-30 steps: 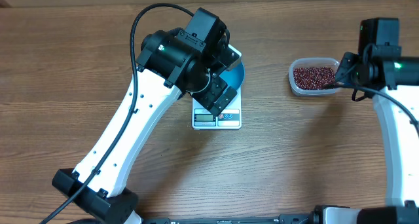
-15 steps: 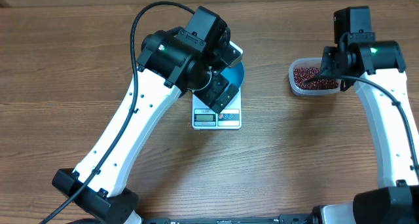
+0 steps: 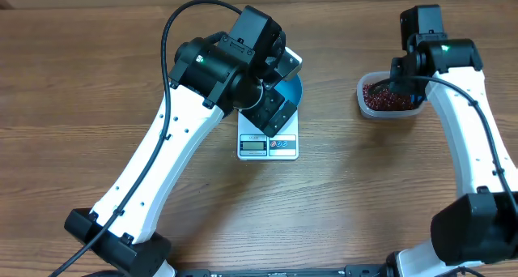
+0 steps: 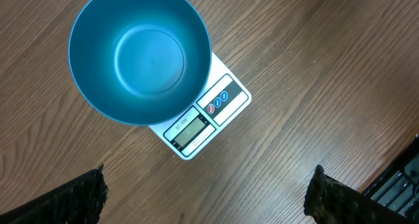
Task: Scoop item into bowl and weigh 150g on scale
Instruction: 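Lower the blue scoop into the bean container with the right gripper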
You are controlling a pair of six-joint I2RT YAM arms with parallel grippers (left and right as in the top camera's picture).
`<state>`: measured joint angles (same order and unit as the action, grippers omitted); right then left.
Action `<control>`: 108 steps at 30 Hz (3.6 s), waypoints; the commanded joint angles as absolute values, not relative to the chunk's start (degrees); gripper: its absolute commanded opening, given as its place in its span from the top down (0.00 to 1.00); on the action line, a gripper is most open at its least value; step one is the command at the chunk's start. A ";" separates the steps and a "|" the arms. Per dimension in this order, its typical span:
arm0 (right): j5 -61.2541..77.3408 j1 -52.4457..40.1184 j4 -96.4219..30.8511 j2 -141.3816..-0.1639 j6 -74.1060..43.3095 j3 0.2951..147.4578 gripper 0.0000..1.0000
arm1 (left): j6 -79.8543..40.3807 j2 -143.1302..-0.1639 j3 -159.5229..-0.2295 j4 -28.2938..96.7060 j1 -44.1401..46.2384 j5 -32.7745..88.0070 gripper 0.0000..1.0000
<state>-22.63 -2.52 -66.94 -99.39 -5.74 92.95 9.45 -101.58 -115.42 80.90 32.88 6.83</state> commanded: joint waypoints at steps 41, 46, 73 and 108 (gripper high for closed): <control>-26.37 -5.30 -64.84 -106.67 -8.93 94.80 0.96 | 16.36 -101.14 -115.22 77.69 30.33 5.80 0.00; -29.41 -5.30 -64.86 -107.39 -8.43 94.80 0.96 | 16.75 -101.14 -115.22 77.52 30.28 5.80 0.01; -28.42 -6.85 -66.32 -112.38 -7.25 94.30 0.96 | 16.75 -101.14 -115.22 77.12 28.38 6.00 0.00; -16.34 -5.52 -67.42 -112.31 -9.17 94.30 0.96 | 16.69 -101.14 -115.22 77.14 28.40 7.18 0.00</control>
<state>-19.57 -6.42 -67.13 -111.83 -7.97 93.49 15.44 -101.58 -115.42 77.47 28.73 6.02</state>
